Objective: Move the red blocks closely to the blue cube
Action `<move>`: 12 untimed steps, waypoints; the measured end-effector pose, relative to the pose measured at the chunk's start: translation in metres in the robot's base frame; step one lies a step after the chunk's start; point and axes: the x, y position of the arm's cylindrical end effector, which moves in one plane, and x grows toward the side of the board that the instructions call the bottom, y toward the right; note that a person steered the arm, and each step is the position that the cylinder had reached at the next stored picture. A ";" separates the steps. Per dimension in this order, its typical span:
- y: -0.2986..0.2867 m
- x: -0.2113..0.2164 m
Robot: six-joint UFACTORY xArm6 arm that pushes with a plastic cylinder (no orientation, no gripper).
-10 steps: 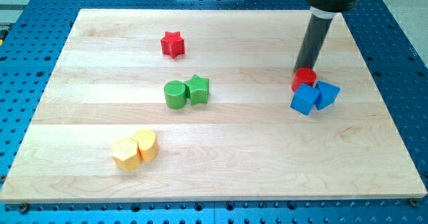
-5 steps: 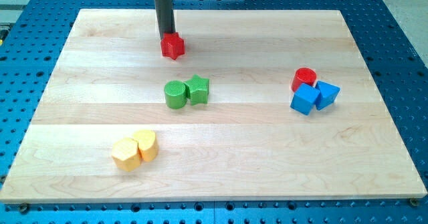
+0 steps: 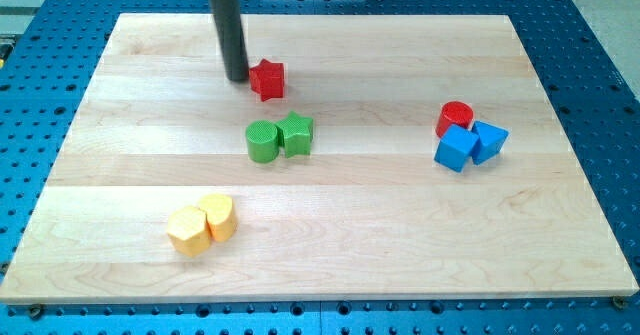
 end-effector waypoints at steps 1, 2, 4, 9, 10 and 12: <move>0.081 0.017; 0.101 0.025; 0.111 0.032; 0.143 0.078; 0.138 0.102; 0.170 0.108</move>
